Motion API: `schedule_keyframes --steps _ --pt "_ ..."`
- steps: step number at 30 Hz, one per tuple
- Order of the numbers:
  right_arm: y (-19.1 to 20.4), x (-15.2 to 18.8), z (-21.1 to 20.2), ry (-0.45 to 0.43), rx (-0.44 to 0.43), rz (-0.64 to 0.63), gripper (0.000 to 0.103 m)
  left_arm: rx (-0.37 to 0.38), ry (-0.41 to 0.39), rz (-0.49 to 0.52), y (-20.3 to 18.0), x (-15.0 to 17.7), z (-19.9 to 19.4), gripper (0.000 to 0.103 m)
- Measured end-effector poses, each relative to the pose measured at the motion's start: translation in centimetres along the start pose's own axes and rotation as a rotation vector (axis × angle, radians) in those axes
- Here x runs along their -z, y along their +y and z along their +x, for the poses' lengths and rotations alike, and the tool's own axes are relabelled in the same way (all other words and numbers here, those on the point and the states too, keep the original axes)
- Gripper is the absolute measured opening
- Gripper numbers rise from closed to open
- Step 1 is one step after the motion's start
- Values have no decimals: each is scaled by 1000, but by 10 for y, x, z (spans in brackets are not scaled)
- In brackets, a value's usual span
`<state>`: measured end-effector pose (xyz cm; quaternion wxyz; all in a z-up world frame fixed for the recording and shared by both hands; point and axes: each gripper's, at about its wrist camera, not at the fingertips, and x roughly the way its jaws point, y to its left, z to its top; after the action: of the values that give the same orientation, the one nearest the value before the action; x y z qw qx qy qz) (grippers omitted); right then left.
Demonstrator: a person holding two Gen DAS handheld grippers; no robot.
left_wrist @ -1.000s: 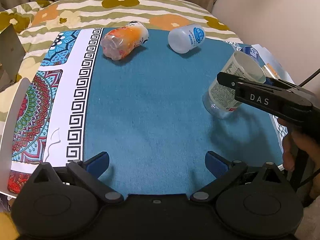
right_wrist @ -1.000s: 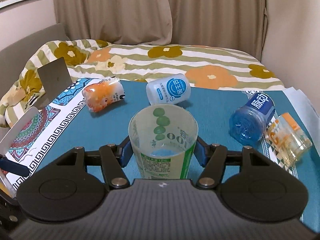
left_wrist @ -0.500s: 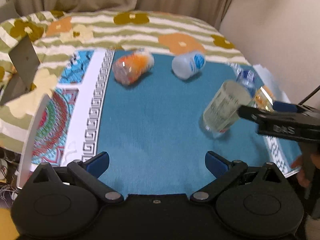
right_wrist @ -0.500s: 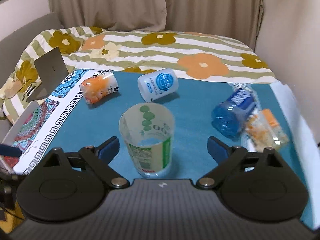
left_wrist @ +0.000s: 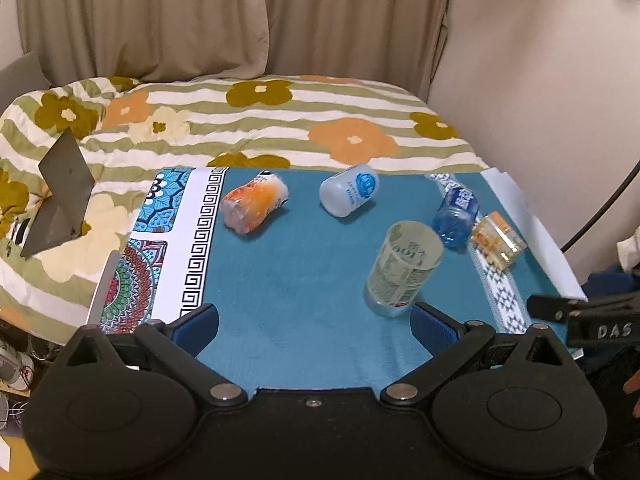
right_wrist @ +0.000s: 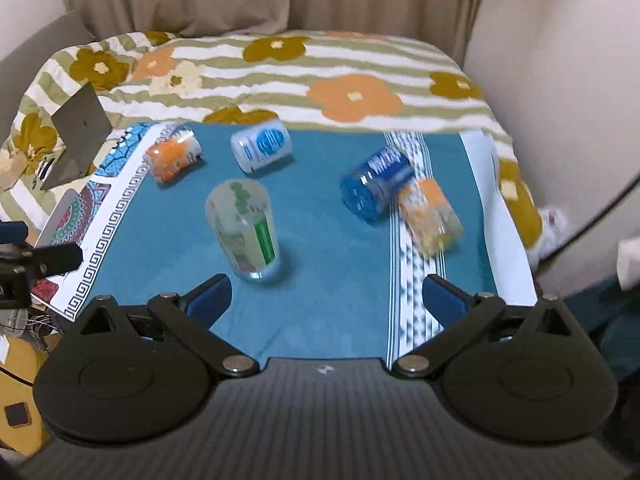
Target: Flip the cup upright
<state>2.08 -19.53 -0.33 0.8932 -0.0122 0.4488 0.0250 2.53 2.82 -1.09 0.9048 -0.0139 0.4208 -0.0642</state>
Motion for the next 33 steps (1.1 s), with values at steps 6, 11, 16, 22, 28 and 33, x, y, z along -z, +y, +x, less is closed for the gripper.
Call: schedule_keyframes --steps 6,11,16,22,28,33 --pt "-3 12 -2 11 15 21 103 -7 -5 -1 -7 6 -3 103" --pt "-3 15 -3 7 14 41 103 -13 -17 19 -9 7 -5 103" --pt "-3 16 -4 13 16 43 103 -23 -24 30 -12 8 -6 103" --pt "-4 13 -3 11 19 47 103 -31 -22 41 -13 8 -5 103" --pt "-4 13 -3 10 20 50 103 -37 -27 49 -14 8 -5 103" --pt "-5 12 -3 10 22 50 103 -41 -26 55 -15 9 -4 103"
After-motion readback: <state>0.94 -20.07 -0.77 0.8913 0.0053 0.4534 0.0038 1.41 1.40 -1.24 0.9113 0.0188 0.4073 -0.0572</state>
